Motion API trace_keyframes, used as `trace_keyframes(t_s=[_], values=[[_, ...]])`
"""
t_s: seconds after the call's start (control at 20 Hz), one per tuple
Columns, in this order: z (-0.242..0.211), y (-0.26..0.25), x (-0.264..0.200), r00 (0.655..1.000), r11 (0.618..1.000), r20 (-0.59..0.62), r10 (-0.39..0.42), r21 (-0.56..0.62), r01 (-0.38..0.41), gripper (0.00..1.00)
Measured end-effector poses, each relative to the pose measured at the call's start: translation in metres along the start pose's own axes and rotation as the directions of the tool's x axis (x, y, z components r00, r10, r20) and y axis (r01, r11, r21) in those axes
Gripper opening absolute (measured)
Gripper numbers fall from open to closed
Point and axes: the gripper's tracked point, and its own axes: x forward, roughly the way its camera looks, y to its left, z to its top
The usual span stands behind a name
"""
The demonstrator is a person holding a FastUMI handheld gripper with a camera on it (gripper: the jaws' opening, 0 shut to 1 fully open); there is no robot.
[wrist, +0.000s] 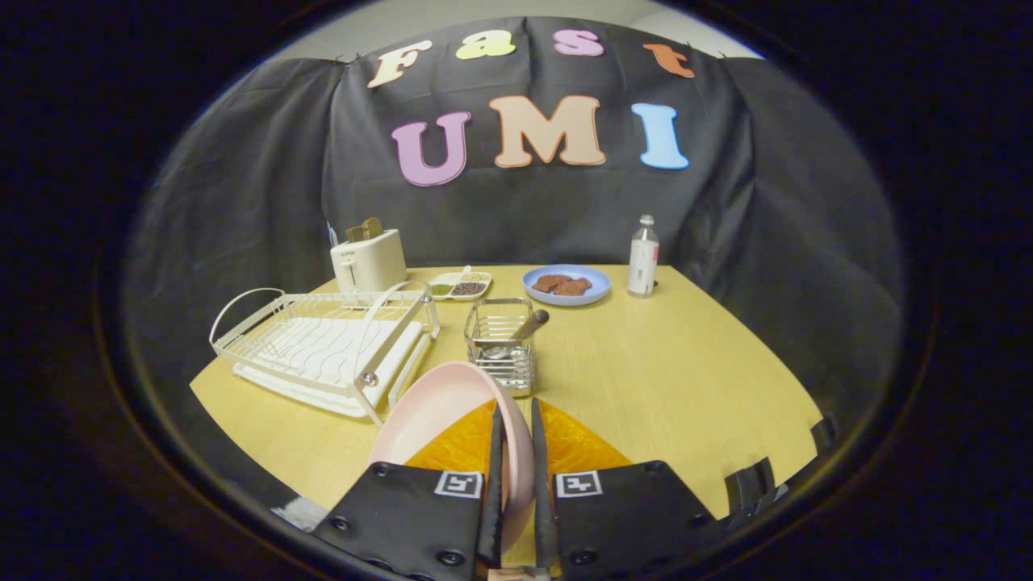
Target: Take the plate from the dish rack, then take the spoon from the basket and place it into the plate.
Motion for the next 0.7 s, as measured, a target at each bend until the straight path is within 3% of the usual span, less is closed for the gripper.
trace_keyframes(t_s=[0.25, 0.7], values=[[-0.030, -0.025, 0.022, 0.998, 0.999, -0.063, -0.004, 0.050, 0.007, 0.19], [-0.050, -0.036, 0.037, 0.995, 0.998, -0.096, -0.039, -0.059, 0.033, 0.18]])
